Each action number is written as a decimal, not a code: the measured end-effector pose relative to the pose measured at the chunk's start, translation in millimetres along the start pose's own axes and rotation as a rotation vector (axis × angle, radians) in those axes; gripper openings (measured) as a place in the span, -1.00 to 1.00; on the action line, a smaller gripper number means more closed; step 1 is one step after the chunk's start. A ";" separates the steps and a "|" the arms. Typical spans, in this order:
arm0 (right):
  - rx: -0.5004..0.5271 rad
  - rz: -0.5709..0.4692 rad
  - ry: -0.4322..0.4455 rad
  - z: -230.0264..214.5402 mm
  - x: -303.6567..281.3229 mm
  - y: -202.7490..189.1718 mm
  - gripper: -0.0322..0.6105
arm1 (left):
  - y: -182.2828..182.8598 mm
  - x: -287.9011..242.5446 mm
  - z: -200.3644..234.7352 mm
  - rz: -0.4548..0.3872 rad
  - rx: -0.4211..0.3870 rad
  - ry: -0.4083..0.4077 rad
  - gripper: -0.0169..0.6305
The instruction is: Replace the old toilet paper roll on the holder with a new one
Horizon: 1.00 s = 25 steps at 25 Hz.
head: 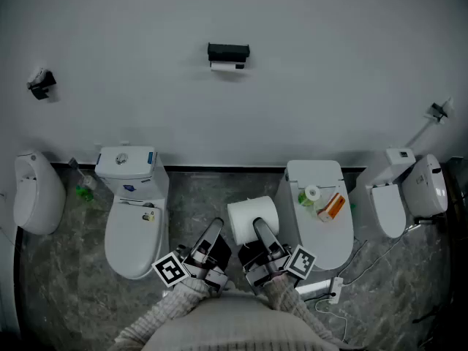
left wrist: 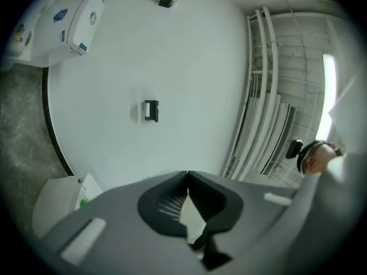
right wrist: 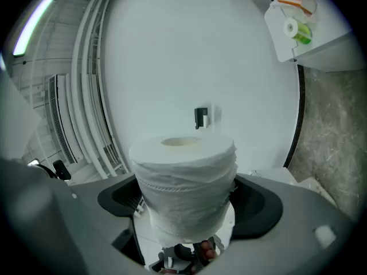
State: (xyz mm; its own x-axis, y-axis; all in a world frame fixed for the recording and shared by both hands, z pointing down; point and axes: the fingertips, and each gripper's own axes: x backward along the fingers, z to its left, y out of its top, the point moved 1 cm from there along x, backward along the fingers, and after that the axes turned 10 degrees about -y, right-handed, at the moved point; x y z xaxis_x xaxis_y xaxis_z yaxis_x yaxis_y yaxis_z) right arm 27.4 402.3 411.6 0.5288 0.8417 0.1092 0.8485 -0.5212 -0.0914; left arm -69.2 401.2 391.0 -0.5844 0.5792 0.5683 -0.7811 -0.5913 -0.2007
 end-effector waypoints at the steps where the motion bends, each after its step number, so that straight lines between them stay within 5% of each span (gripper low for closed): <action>1: 0.004 0.002 0.000 0.2 -2.0 1.5 0.55 | -0.3 -0.9 2.8 0.003 -0.001 0.007 -0.92; 20: 0.013 0.036 -0.037 -29.2 -40.0 50.8 0.55 | 13.5 -35.7 56.7 -0.028 -0.050 0.061 -0.92; 25: -0.001 0.031 -0.041 -41.5 -83.7 74.6 0.55 | 44.8 -60.2 89.6 -0.017 -0.041 0.069 -0.92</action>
State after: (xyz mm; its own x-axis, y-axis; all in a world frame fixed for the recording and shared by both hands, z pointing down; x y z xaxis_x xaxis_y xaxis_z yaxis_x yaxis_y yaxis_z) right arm 47.3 287.1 436.7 0.5539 0.8300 0.0660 0.8316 -0.5475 -0.0936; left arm -49.3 289.6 419.2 -0.5838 0.6271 0.5157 -0.7986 -0.5582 -0.2251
